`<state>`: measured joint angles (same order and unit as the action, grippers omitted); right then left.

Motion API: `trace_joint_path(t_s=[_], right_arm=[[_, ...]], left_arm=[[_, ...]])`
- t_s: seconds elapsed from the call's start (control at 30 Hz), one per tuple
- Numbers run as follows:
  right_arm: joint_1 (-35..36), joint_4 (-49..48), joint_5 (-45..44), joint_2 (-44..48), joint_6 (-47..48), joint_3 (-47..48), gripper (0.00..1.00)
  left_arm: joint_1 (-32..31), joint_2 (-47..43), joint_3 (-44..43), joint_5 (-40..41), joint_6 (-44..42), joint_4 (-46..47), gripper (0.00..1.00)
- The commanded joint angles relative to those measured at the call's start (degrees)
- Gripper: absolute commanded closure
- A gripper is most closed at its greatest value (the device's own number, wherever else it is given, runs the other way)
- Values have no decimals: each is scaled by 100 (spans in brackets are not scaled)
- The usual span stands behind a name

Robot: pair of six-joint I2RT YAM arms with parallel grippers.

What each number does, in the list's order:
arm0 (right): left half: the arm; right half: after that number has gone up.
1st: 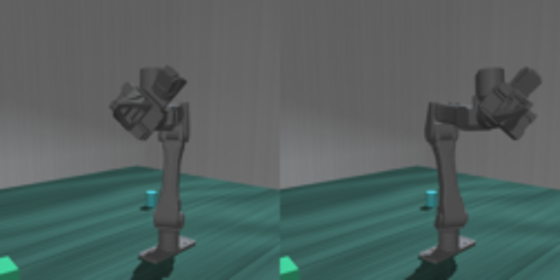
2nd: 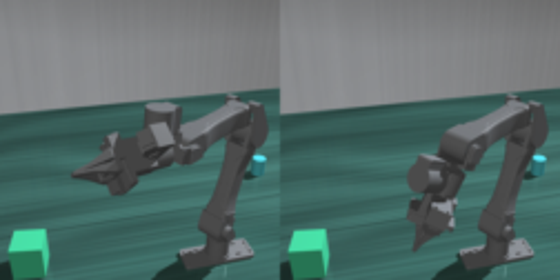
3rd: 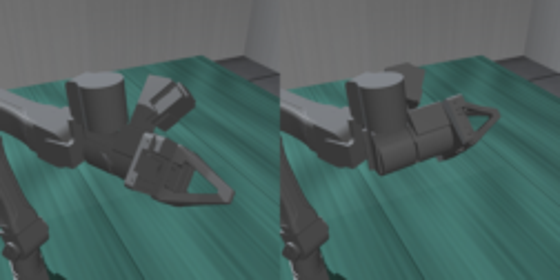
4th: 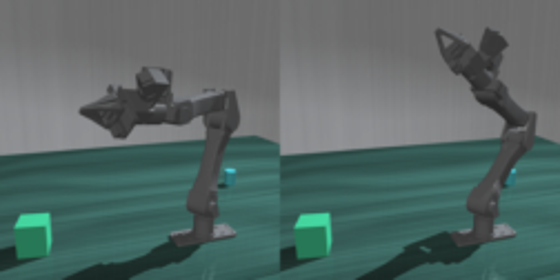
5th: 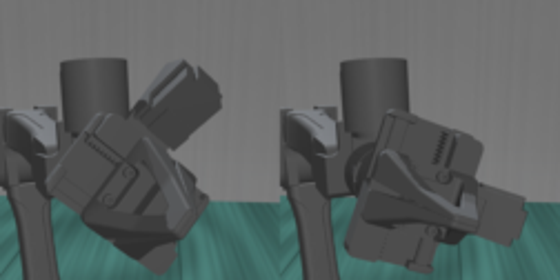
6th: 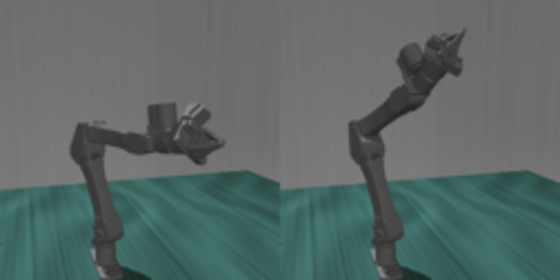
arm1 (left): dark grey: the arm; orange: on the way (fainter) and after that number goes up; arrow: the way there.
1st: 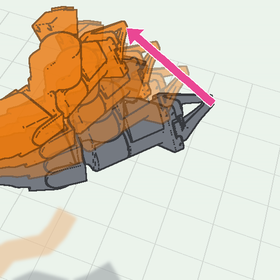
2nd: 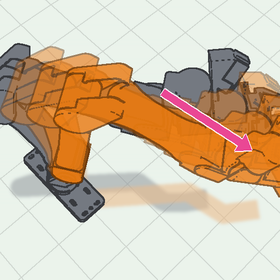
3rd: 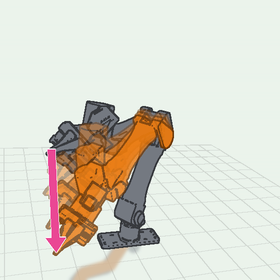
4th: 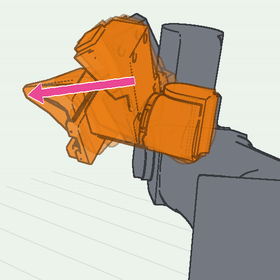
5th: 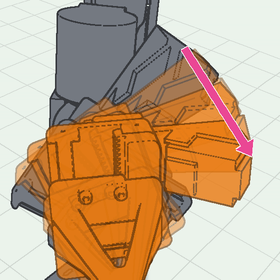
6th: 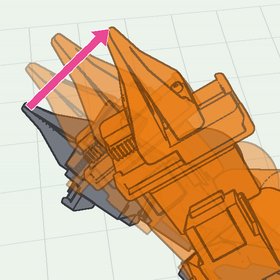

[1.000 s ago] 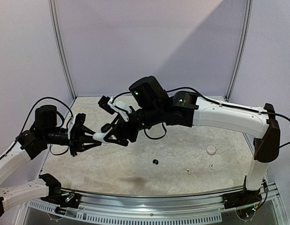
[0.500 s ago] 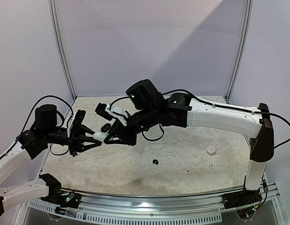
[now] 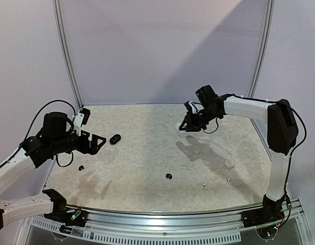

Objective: Insert the wireless bluetooth earbuds into the charging case
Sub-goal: Place the charging case with the earbuds at the center of the board.

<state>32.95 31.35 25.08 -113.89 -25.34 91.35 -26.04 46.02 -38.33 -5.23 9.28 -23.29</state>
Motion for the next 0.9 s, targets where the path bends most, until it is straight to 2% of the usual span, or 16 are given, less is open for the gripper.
trace_joint_path(t_s=[0.0, 0.1, 0.2, 0.4, 0.57, 0.73, 0.83, 0.87], right_arm=[[-460, 380, 913, -350, -728, -76, 97], [-868, 419, 1254, -737, -622, -38, 96], [-1166, 867, 1290, -1142, -366, 221, 95], [-1346, 1446, 1191, -1751, 138, 601, 81], [-1441, 1648, 689, -1839, 187, 791, 50], [-1453, 2232, -141, -1777, 566, 1466, 25], [-1454, 2400, -385, -1644, 802, 1916, 2], [-1450, 2429, -529, -1529, 887, 2035, 1]], left_arm=[[52, 177, -121, 883, 556, -1075, 1], [64, 186, -24, 708, 665, -1015, 1], [89, 192, -6, 606, 691, -914, 1], [150, 236, -52, 656, 680, -893, 1], [189, 297, -93, 660, 657, -911, 1], [218, 406, -208, 722, 515, -845, 1], [260, 576, -342, 753, 382, -782, 1], [270, 650, -406, 734, 305, -767, 1]])
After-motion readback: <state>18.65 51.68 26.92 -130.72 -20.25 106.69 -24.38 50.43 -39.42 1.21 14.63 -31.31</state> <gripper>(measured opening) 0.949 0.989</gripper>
